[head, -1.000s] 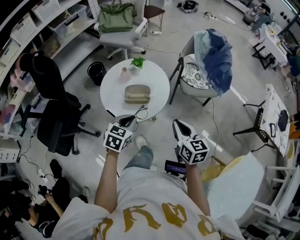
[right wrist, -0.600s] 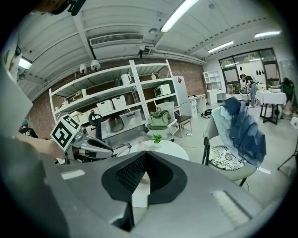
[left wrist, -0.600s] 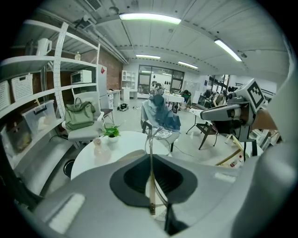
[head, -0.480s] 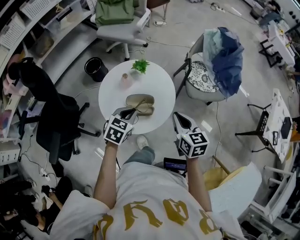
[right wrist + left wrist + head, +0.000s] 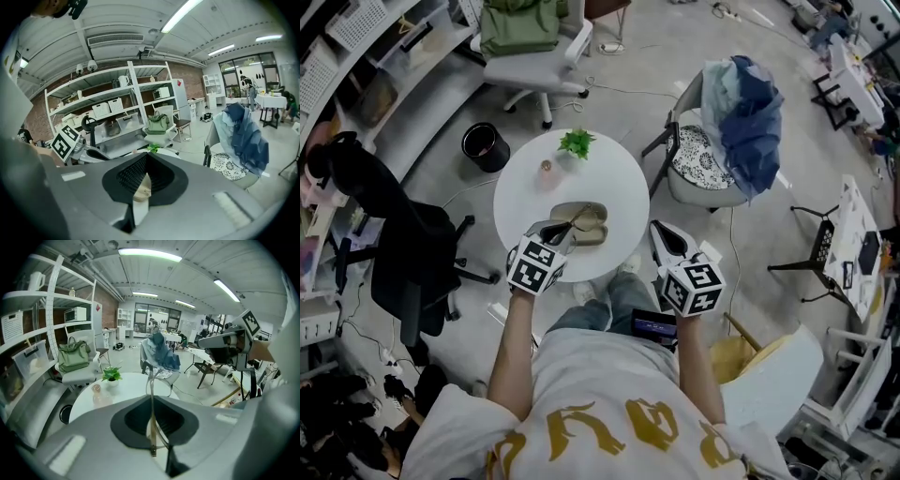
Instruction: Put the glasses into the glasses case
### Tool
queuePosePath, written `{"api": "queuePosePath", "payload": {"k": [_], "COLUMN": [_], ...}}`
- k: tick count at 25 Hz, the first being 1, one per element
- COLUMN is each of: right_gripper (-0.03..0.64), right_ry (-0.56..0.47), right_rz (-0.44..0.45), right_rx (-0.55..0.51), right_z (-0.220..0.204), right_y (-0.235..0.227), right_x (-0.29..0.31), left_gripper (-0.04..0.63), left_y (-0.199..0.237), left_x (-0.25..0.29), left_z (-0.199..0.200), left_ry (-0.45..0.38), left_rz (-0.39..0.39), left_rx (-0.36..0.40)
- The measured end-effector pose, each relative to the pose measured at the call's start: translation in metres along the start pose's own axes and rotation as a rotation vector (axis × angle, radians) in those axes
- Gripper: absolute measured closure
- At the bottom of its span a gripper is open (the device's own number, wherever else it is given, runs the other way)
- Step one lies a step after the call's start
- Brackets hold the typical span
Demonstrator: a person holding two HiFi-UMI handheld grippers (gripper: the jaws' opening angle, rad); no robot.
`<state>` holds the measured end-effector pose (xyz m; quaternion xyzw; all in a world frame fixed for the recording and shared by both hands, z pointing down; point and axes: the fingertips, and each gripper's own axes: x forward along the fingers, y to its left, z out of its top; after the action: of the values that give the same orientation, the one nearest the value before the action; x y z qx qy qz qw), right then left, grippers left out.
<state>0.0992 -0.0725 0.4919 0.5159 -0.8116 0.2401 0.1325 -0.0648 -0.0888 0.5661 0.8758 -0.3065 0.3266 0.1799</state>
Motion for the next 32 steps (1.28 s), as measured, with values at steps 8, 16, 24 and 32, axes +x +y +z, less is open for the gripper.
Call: {"api": "queuePosePath", "payload": {"k": [8,16,24,32], "right_gripper": [0.591,0.591,0.591,0.591], "right_ry": [0.033,0.082,0.142,0.152], "right_rz": [0.035,0.047,0.073,0.084], "right_rx": [0.011,-0.009,-0.003,0.026], "right_z": [-0.007,-0.016,-0.027,-0.031], "right_y": [-0.004,-0.014,-0.022,-0.03], "right_x": [0.027,0.046,0.068,0.081], "left_gripper": [0.58,0.58,0.58,0.58], "left_y": [0.015,0.017,0.018,0.016], "left_x": [0.009,0.026,0.043,0.065], "left_z": [0.01,0.012,-0.008,-0.037], "left_ry": [0.002,0.03,0.114,0.246], "left_rz": [0.007,-0.025,-0.06,-0.099], "left_rx": [0.05,0.105,0.149,0.259]}}
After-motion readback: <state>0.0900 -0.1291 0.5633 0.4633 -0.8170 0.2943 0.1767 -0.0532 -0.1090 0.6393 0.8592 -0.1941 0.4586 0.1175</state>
